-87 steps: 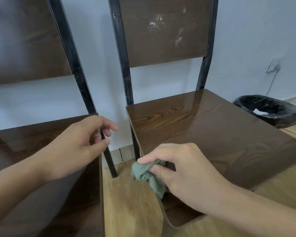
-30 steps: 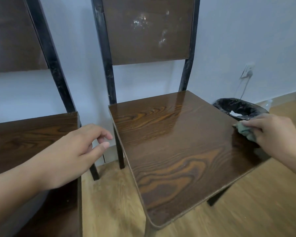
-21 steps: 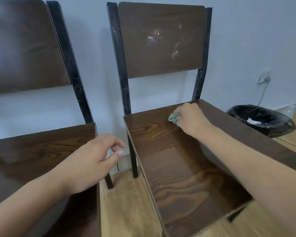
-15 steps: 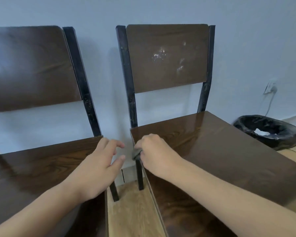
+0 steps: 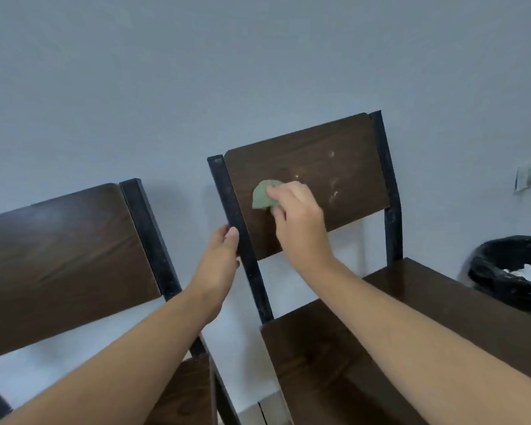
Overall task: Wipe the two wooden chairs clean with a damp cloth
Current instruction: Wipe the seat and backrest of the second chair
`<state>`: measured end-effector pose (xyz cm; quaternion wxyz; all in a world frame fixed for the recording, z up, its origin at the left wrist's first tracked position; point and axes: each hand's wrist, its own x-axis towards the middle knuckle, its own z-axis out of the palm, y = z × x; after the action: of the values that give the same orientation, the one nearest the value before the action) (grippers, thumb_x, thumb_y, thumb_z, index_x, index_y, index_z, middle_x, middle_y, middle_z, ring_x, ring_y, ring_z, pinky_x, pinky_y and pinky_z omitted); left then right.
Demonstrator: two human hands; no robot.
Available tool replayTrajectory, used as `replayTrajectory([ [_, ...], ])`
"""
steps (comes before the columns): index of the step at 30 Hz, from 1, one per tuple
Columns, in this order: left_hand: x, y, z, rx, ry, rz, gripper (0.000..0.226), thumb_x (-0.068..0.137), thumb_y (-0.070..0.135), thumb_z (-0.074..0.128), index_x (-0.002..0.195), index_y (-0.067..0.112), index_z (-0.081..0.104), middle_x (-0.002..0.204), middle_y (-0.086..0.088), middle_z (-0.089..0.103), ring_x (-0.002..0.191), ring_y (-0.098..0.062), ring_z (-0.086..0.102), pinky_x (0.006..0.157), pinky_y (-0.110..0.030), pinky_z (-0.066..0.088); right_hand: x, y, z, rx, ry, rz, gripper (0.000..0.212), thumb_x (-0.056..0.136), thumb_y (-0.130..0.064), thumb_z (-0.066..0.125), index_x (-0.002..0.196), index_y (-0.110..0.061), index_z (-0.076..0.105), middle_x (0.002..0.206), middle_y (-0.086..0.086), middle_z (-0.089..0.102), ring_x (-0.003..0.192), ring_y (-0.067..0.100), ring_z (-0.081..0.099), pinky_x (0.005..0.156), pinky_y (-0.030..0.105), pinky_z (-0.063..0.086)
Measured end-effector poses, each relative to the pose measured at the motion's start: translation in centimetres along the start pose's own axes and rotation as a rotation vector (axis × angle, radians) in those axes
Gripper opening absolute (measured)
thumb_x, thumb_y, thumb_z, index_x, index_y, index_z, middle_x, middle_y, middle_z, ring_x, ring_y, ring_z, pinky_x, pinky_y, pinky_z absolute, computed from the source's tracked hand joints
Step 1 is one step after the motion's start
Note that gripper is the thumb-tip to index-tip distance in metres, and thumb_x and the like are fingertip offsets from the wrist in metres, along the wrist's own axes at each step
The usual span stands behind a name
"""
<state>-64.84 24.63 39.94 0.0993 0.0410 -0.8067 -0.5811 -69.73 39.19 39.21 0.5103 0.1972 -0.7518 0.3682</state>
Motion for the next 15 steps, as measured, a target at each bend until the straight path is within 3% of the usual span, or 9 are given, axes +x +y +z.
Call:
replayTrajectory([
  [2,0.6,-0.3,0.5,-0.014,-0.022,0.034,0.027,0.11,0.037,0.028,0.133,0.032,0.042,0.127,0.006,0.058,0.125,-0.021,0.054,0.11,-0.039,0.042,-2.0,0.4,0.1,-0.044,-0.174,-0.214,0.028,0.088,0.004,0.066,0.116,0.001,0.069,0.107,0.014,0.068,0.103,0.025,0.062,0.091,0.033,0.056],
  [3,0.7,-0.8,0.7,0.001,-0.017,0.054,0.028,0.11,0.037,0.027,0.132,0.032,0.043,0.127,0.008,0.059,0.124,-0.021,0.056,0.11,-0.041,0.043,-1.5,1.7,-0.4,-0.077,-0.18,-0.255,0.027,0.088,0.005,0.065,0.114,0.001,0.07,0.104,0.014,0.069,0.1,0.026,0.062,0.088,0.035,0.057],
  [5,1.1,-2.1,0.7,0.05,0.0,0.089,0.038,0.109,0.041,0.027,0.142,0.033,0.043,0.137,0.007,0.06,0.128,-0.022,0.057,0.113,-0.048,0.044,1.3,4.8,-1.8,-0.112,-0.009,-0.086,0.025,0.085,0.01,0.064,0.107,0.001,0.072,0.095,0.013,0.067,0.09,0.026,0.061,0.077,0.04,0.058],
  [7,1.5,-3.1,0.9,0.087,0.037,0.119,0.041,0.107,0.047,0.026,0.144,0.036,0.042,0.14,0.006,0.059,0.129,-0.024,0.058,0.113,-0.051,0.045,4.8,5.9,-2.7,-0.114,0.218,0.244,0.025,0.087,0.008,0.063,0.108,-0.001,0.072,0.096,0.011,0.065,0.091,0.022,0.06,0.078,0.04,0.058],
  [8,1.7,-3.3,0.9,0.105,0.055,0.124,0.042,0.106,0.05,0.027,0.143,0.037,0.042,0.139,0.005,0.06,0.128,-0.025,0.059,0.112,-0.051,0.046,5.6,5.1,-2.1,-0.088,0.276,0.326,0.024,0.088,0.006,0.063,0.108,-0.002,0.073,0.098,0.01,0.065,0.092,0.021,0.06,0.08,0.038,0.058],
  [10,1.9,-3.5,1.0,0.124,0.079,0.144,0.043,0.104,0.054,0.028,0.14,0.036,0.044,0.134,0.003,0.064,0.123,-0.024,0.062,0.107,-0.052,0.05,4.4,1.1,0.7,-0.018,0.255,0.173,0.022,0.089,0.005,0.062,0.107,-0.001,0.072,0.099,0.01,0.065,0.093,0.022,0.062,0.084,0.034,0.057],
  [13,1.5,-3.1,1.1,0.098,0.107,0.169,0.033,0.107,0.046,0.031,0.129,0.032,0.051,0.119,0.003,0.07,0.11,-0.02,0.069,0.099,-0.051,0.056,-0.5,-2.3,3.0,0.025,0.002,-0.255,0.022,0.092,0.007,0.056,0.108,0.005,0.071,0.096,0.016,0.067,0.09,0.029,0.061,0.086,0.037,0.054],
  [15,1.0,-2.9,1.4,0.119,0.113,0.161,0.039,0.102,0.053,0.029,0.126,0.031,0.051,0.118,0.003,0.07,0.111,-0.02,0.068,0.1,-0.051,0.055,1.1,-0.8,2.1,-0.002,0.001,-0.271,0.022,0.092,0.006,0.059,0.111,0.004,0.071,0.099,0.016,0.068,0.091,0.028,0.062,0.083,0.037,0.056],
])
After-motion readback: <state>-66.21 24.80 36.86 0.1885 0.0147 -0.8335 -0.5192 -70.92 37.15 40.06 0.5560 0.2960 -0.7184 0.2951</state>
